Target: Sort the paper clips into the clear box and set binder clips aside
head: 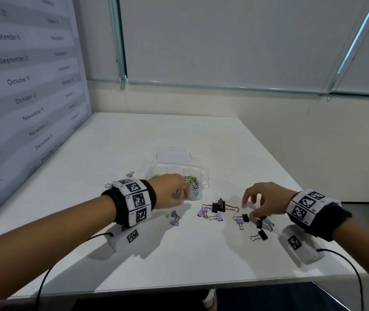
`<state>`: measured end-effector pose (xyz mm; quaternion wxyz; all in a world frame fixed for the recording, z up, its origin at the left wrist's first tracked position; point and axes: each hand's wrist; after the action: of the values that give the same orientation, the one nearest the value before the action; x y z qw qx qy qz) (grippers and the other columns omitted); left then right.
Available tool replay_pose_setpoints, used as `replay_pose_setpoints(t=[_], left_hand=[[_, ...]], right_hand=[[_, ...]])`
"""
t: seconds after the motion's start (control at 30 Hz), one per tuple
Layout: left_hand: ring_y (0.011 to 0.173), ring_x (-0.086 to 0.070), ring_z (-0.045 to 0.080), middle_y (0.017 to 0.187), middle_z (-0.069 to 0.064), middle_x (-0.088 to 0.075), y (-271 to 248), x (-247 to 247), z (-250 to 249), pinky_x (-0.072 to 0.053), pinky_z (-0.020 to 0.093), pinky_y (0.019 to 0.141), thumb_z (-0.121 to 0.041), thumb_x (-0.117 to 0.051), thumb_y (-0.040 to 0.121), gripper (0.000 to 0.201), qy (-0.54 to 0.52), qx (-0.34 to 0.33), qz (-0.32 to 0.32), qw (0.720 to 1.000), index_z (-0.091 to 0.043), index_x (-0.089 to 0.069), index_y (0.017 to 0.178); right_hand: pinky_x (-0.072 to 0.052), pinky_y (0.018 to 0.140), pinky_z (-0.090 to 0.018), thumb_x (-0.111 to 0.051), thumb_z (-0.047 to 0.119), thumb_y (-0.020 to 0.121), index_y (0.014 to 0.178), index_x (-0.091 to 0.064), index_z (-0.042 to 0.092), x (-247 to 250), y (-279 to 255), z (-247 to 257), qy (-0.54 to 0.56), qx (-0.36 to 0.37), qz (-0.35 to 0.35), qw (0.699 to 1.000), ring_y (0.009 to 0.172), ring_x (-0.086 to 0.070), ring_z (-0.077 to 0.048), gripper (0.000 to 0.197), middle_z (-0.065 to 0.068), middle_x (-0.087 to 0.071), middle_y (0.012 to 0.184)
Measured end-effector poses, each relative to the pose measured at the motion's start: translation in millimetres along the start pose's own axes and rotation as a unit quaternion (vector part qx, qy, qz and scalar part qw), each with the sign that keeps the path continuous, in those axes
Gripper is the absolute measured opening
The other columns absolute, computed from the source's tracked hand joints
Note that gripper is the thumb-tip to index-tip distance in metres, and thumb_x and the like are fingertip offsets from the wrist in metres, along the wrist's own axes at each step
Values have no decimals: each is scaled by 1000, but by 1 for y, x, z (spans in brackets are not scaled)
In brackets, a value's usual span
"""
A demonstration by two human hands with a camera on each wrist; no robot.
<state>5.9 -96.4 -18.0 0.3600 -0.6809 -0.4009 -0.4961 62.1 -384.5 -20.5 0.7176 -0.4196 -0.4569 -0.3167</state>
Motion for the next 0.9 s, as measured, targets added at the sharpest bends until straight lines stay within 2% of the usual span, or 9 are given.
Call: replay_pose_setpoints(t=[0.1, 0.2, 0.33, 0.43, 0.5, 0.63, 0.7, 0.8, 0.9], left_hand=[[91, -55, 18, 109, 1, -49, -11, -16, -9, -45, 28, 84, -22, -54, 88, 29, 11, 9, 66, 998, -21, -58, 117], [103, -55, 22, 114, 5, -48, -21, -32, -12, -45, 33, 92, -14, -49, 87, 36, 15, 2, 76, 997, -22, -58, 121], [118, -46, 19, 127, 5, -45, -34, -38, -8, -38, 28, 100, -18, -49, 90, 39, 37, -34, 65, 997, -27, -52, 128], [128, -34, 27, 143, 8, -34, -42, -40, -4, -30, 33, 105, -26, -43, 94, 43, 115, -36, 107, 987, -28, -41, 136], [136, -28, 27, 151, 6, -26, -50, -39, 1, -28, 37, 111, -32, -39, 95, 47, 99, -24, 134, 986, -29, -35, 142], [126, -42, 17, 132, 2, -48, -60, -23, 16, -29, 25, 107, -49, -28, 85, 55, 30, -19, 62, 997, -22, -57, 124], [115, -49, 17, 117, 2, -56, -61, -9, 31, -31, 23, 99, -31, -45, 92, 31, 24, 15, 7, 1000, -18, -63, 113], [91, -52, 20, 91, -1, -48, -59, 9, 62, -39, 24, 86, -19, -53, 90, 18, 30, 83, -59, 994, -11, -64, 102], [104, -54, 24, 101, 4, -47, -56, 17, 95, -40, 28, 91, -23, -57, 88, 25, 18, 171, -95, 981, -14, -60, 111]], right_hand=[[-53, 57, -19, -79, 24, 70, 91, -60, 30, -10, -9, -8, 28, -33, 26, 999, 68, -62, -13, 29, 6, -56, 96], [-54, 54, -19, -73, 15, 75, 93, -60, 25, -19, -9, -6, 66, -33, 16, 997, 65, -63, -14, 24, -1, -58, 97], [-54, 60, -18, -71, 20, 77, 94, -58, 28, -22, 2, 14, 48, -1, -2, 999, 65, -59, -9, 22, 2, -59, 99], [-54, 67, -23, -74, 27, 74, 110, -57, 27, -23, 14, 34, 66, 18, -7, 998, 68, -58, -11, 40, 4, -56, 103], [-49, 75, -25, -76, 30, 73, 116, -56, 28, -22, 22, 49, 54, 39, -9, 998, 73, -55, -11, 47, 6, -53, 103], [-44, 80, -23, -72, 23, 76, 117, -61, 27, -16, 29, 68, 35, 83, -19, 996, 78, -55, -14, 42, 6, -53, 102], [-44, 78, -22, -70, 21, 78, 113, -62, 27, -10, 25, 69, 19, 91, -21, 995, 78, -56, -13, 36, 7, -52, 99], [-43, 70, -18, -68, 25, 81, 104, -64, 26, 2, 13, 60, 15, 89, -21, 996, 70, -56, -2, 24, 11, -56, 89], [-52, 62, -21, -69, 25, 80, 93, -64, 21, 12, -6, 40, 36, 62, -2, 997, 48, -55, 6, 14, 12, -61, 78]])
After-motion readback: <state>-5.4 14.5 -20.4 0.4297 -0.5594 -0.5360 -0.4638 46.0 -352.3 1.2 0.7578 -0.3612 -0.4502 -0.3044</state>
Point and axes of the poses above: each hand's wrist, its own y-axis towards the middle knuckle, its own x-axis out of the back of the hand, z = x × y
